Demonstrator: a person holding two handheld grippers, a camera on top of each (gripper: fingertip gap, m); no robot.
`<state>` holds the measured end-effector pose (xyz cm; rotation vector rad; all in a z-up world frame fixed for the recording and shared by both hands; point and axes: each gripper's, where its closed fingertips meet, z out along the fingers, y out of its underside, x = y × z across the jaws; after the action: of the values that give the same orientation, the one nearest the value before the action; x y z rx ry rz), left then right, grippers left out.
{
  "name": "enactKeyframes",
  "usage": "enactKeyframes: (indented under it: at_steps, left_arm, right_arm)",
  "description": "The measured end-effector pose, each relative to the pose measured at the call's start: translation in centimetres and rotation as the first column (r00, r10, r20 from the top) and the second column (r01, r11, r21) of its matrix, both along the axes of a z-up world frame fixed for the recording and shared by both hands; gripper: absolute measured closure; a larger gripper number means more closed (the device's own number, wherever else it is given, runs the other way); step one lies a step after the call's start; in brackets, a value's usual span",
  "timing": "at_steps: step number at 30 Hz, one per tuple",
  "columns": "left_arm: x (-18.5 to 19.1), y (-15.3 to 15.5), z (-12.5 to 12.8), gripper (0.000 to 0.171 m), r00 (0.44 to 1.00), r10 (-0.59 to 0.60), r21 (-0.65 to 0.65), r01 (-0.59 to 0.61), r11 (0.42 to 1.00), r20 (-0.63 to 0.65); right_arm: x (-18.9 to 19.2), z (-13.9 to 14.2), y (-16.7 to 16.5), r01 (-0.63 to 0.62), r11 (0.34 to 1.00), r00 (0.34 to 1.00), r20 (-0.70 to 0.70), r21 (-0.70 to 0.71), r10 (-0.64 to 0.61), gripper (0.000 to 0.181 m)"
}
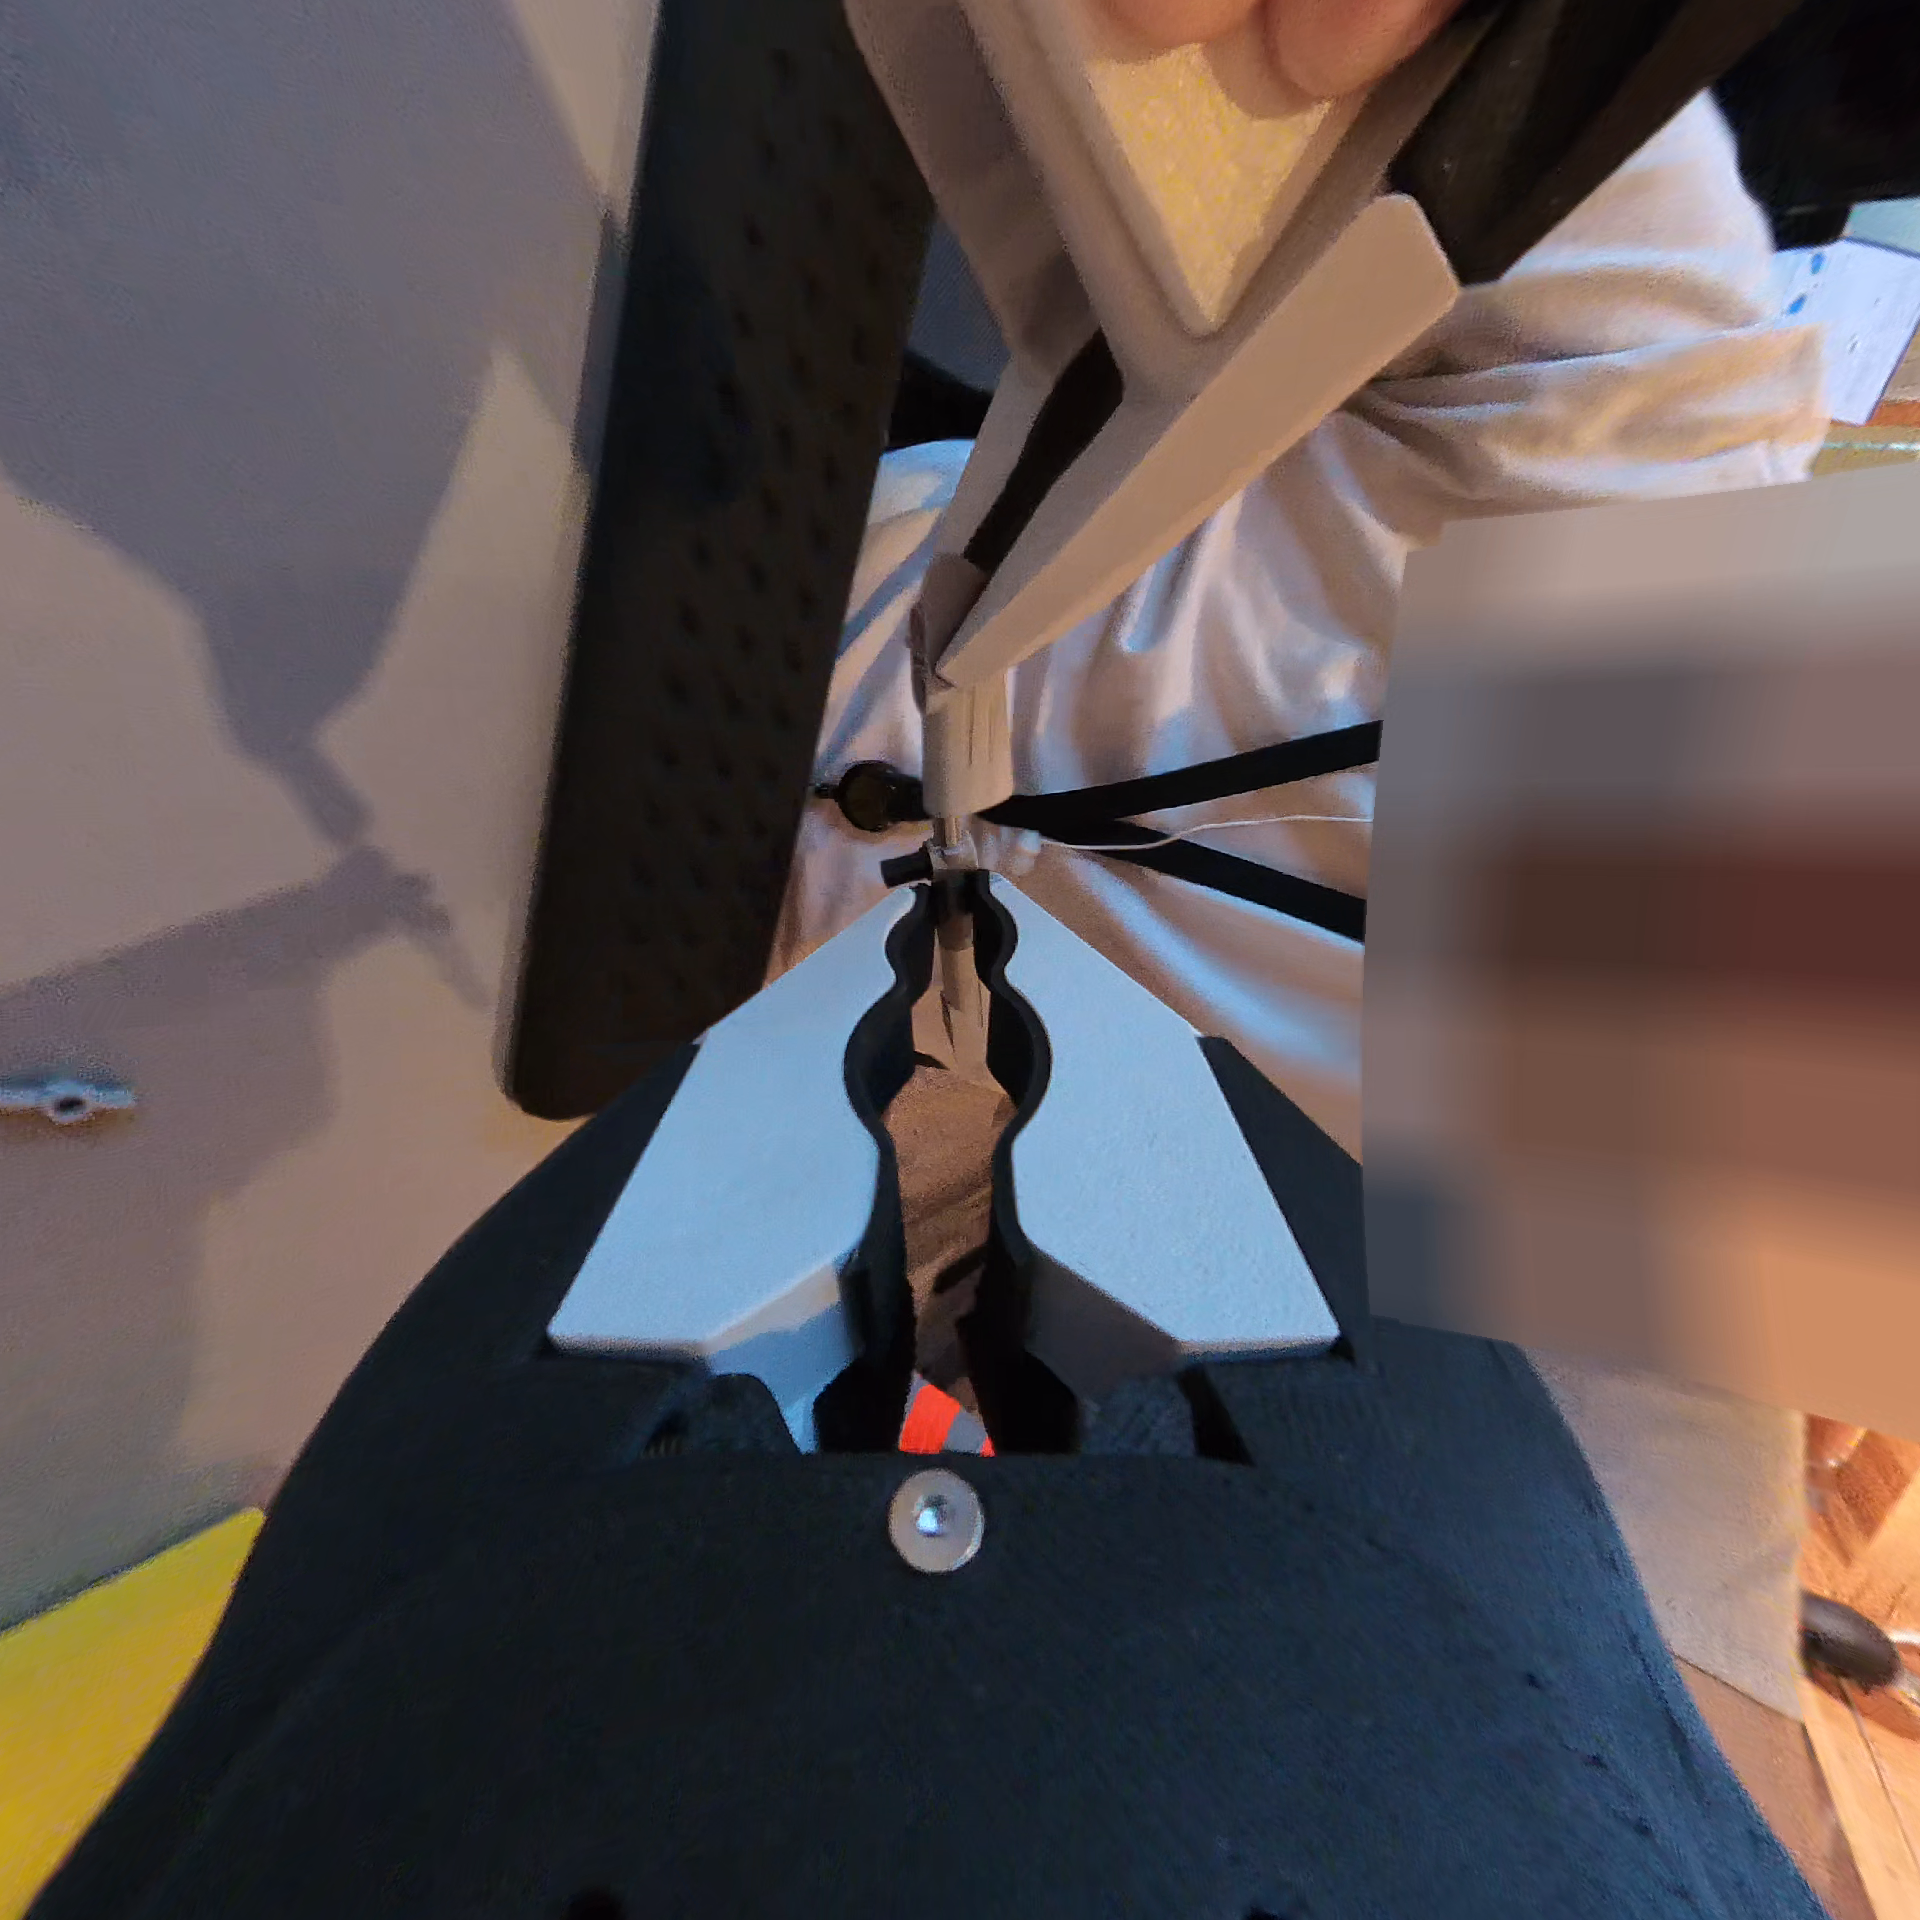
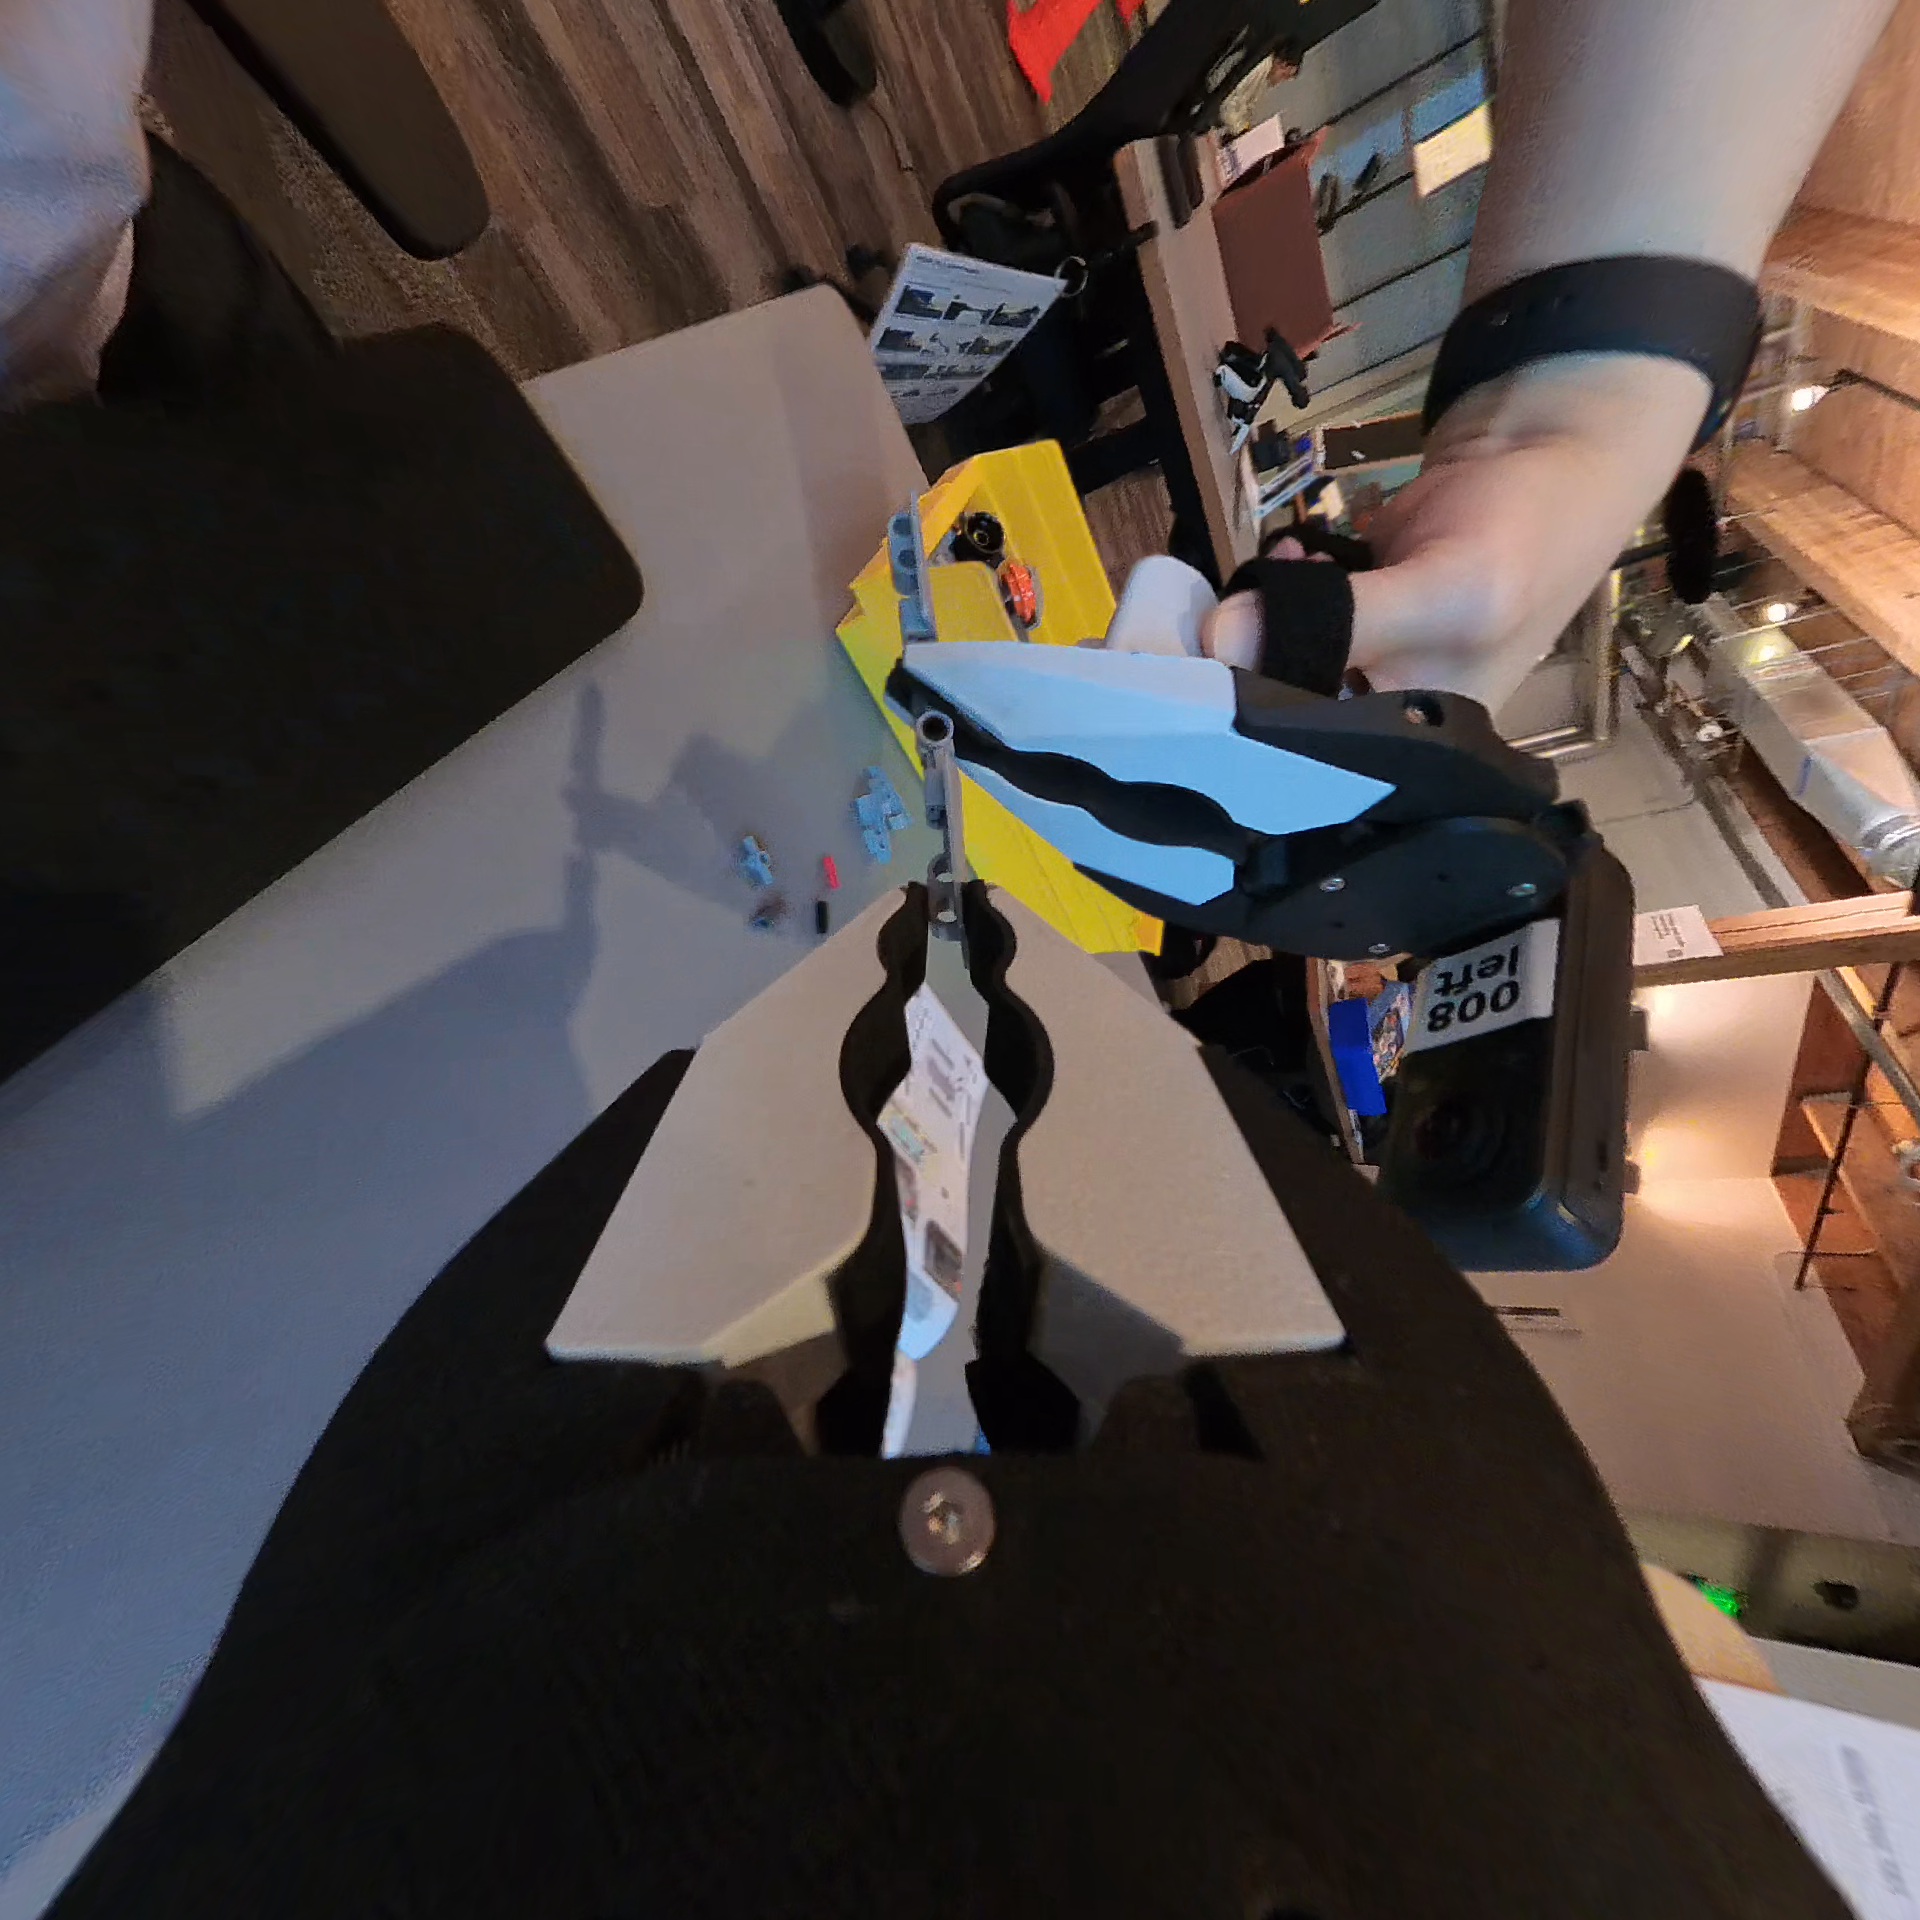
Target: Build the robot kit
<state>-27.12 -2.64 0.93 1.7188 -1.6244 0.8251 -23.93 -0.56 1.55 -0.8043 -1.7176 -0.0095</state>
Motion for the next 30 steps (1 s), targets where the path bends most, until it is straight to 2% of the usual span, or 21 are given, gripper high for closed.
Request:
enactKeyframes:
  at_steps: [4,10,15,20,30]
  left_arm:
    - [0.8,-0.3,-3.8,0.167,0.996,-0.086,-0.041,0.086,0.995,0.006]
    - [1.7,-0.3,-7.5,0.167,0.987,-0.146,-0.106,0.138,0.985,-0.066]
    - [1.6,-0.1,-8.1,0.167,0.983,-0.165,-0.135,0.153,0.979,-0.081]
    - [1.3,0.5,-8.7,0.167,0.983,-0.140,-0.088,0.130,0.988,-0.121]
    - [0.1,-0.3,-8.9,0.167,0.957,-0.207,-0.089,0.193,0.977,-0.203]
  right_arm:
    - [0.9,-4.1,-0.6,-0.010,1.000,0.995,-0.100,-0.020,0.008,0.175]
    - [1.9,-7.9,-0.5,0.033,0.998,0.992,-0.117,-0.061,-0.040,0.175]
    - [1.8,-8.6,-0.5,0.029,0.998,0.988,-0.152,-0.051,-0.037,0.175]
    - [1.5,-9.0,0.0,0.061,0.995,0.987,-0.145,-0.073,-0.071,0.175]
    - [0.4,-9.4,-0.7,0.054,0.994,0.985,-0.156,-0.095,-0.069,0.175]
